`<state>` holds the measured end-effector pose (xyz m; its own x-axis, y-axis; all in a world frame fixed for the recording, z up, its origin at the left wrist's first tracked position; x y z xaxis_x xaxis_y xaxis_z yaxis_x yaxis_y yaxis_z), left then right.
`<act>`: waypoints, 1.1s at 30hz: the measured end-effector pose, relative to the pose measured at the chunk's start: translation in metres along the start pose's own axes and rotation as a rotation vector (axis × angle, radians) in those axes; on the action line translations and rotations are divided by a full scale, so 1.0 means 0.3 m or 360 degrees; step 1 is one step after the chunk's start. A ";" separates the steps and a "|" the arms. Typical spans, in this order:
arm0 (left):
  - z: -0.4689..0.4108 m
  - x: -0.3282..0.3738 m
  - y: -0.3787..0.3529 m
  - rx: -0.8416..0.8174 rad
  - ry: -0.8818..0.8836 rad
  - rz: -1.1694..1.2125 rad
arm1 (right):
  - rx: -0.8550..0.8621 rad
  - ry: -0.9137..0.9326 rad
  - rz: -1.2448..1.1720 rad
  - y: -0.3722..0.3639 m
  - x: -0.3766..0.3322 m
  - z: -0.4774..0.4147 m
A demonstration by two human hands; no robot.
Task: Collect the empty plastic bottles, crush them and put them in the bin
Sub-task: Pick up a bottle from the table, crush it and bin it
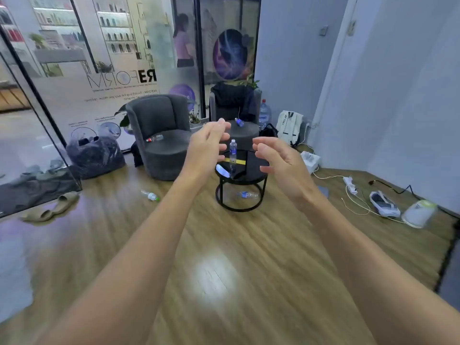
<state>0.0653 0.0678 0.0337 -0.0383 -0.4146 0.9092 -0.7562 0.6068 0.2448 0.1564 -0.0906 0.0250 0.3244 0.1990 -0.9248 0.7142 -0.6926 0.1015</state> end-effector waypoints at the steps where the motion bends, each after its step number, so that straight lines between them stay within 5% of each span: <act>1: -0.048 -0.012 -0.023 0.0003 0.0020 -0.0006 | -0.0003 -0.0014 0.0000 0.012 0.023 -0.054; 33: -2.066 -1.120 -0.617 -0.0146 0.0584 -0.0207 | 0.0080 -0.0495 0.0150 0.258 1.279 -2.048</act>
<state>0.6231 0.5150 -0.1083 0.3027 -0.2323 0.9244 -0.6771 0.6302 0.3800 0.7172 0.3581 -0.0966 0.1767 -0.0836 -0.9807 0.6560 -0.7328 0.1807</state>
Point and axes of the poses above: each hand's wrist, its own z-axis away from the middle knuckle, its own y-axis out of the back of the hand, x = y × z, the point moved 10 cm from there along -z, towards the middle knuckle, and after that the axes turned 9 degrees about -z, right-handed, at the moved point
